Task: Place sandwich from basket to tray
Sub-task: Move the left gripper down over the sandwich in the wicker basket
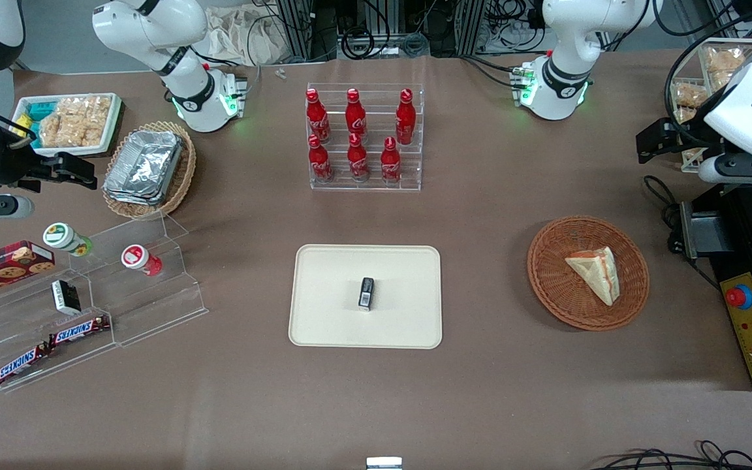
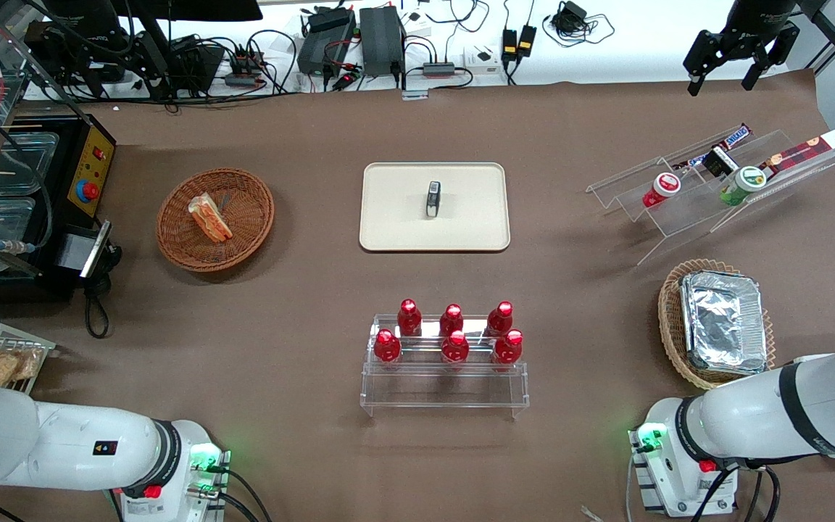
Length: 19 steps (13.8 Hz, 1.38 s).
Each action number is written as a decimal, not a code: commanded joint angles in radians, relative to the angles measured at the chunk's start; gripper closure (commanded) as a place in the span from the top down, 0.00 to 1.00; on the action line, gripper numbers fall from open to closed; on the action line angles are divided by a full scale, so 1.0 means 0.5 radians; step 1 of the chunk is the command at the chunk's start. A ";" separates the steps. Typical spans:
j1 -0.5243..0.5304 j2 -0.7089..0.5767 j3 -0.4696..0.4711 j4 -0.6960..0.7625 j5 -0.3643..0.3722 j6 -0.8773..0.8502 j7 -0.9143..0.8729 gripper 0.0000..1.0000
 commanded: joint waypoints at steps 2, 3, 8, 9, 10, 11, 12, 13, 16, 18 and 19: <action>-0.021 -0.044 0.020 -0.033 -0.001 -0.035 -0.076 1.00; -0.024 -0.005 0.020 -0.036 0.030 -0.023 -0.076 1.00; -0.015 -0.007 0.066 -0.670 0.159 0.574 -0.183 1.00; -0.018 0.002 0.100 -0.814 0.171 0.767 -0.284 1.00; -0.018 0.020 0.106 -0.937 0.180 0.966 -0.351 0.99; -0.018 0.044 0.146 -1.051 0.180 1.166 -0.389 0.99; -0.018 0.078 0.192 -1.158 0.180 1.359 -0.392 0.99; -0.018 0.112 0.225 -1.269 0.180 1.559 -0.395 0.99; -0.021 0.247 0.351 -1.484 0.153 2.051 -0.444 0.99; -0.024 0.378 0.352 -1.472 0.147 2.131 -0.615 0.99; -0.024 0.422 0.348 -1.478 0.144 2.219 -0.689 0.99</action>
